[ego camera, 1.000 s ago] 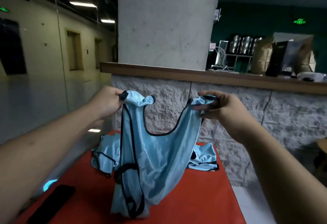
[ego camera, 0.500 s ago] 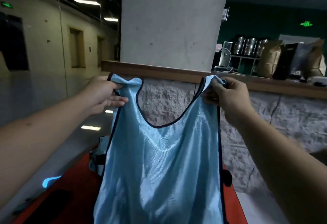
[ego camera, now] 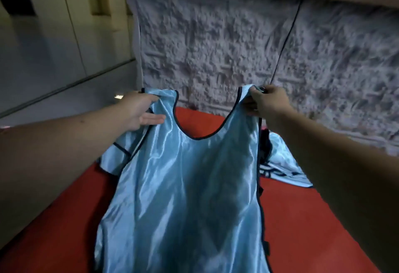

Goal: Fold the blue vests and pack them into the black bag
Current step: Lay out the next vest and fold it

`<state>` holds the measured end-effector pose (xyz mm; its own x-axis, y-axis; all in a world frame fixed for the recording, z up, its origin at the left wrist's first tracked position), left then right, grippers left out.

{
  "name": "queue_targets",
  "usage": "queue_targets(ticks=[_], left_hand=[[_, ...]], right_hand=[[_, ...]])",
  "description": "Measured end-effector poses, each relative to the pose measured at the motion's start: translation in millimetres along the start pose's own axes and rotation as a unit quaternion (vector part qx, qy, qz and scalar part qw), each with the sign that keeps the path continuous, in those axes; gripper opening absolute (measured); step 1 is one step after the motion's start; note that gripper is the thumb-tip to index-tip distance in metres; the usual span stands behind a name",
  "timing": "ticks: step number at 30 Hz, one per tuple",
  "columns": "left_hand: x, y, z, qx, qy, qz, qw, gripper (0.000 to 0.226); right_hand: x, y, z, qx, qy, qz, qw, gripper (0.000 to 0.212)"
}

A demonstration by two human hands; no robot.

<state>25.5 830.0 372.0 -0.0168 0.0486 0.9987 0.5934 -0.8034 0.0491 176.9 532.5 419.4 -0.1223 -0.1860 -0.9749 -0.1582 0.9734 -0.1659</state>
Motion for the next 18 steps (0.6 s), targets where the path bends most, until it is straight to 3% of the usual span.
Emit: queue_targets(ticks=[3, 7, 10, 14, 16, 18], left_hand=[[-50, 7, 29, -0.003, -0.021, 0.017, 1.0, 0.055], [-91, 19, 60, -0.004, -0.028, 0.027, 0.999, 0.039], [-101, 25, 76, -0.001, -0.024, -0.009, 1.0, 0.047], [-97, 25, 84, 0.039, 0.072, -0.022, 0.996, 0.064], [-90, 20, 73, 0.066, 0.138, 0.016, 0.988, 0.063], [-92, 13, 52, 0.066, 0.167, 0.048, 0.983, 0.058]], right_hand=[[48, 17, 39, -0.003, 0.031, -0.023, 0.999, 0.019], [97, 33, 83, -0.002, 0.061, -0.055, 0.997, 0.021], [111, 40, 105, 0.001, 0.066, -0.08, 0.995, 0.031], [122, 57, 98, -0.1, 0.08, -0.05, 0.991, 0.089], [121, 52, 78, -0.096, 0.058, -0.053, 0.992, 0.091], [123, 43, 50, -0.077, 0.035, -0.059, 0.995, 0.08]])
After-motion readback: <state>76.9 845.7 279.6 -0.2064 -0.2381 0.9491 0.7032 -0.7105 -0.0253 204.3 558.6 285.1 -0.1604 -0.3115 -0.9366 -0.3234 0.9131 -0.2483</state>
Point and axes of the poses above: each hand's wrist, its own z-axis towards the middle knuckle, its own y-axis out of the palm, x = y × z, the point moved 5 cm from there along z, towards the middle knuckle, and after that the axes turned 15 degrees about y, right-handed, at the moved point
